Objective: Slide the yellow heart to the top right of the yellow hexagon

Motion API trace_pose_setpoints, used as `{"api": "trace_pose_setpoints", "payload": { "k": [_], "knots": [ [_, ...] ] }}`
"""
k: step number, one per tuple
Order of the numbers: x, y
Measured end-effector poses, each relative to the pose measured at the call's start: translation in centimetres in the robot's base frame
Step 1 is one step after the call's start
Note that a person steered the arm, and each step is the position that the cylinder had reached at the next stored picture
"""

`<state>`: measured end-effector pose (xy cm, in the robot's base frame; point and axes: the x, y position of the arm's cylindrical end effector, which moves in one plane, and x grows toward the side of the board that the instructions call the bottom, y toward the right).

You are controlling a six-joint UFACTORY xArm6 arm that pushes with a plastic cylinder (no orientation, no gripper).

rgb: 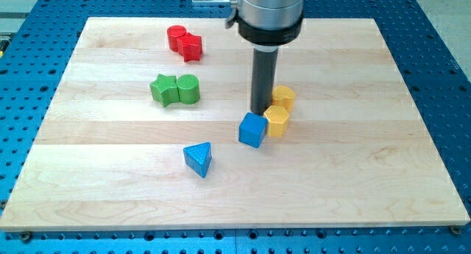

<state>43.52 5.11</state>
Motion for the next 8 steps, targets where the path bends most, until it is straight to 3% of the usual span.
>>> {"api": "trace_pose_setpoints", "payload": {
  "k": [2,3,5,6,8],
  "knots": [
    [1.0,7.0],
    [1.7,7.6],
    [-3.2,0.7],
    [-3.7,-2.4],
    [3.6,-2.2]
  ]
}}
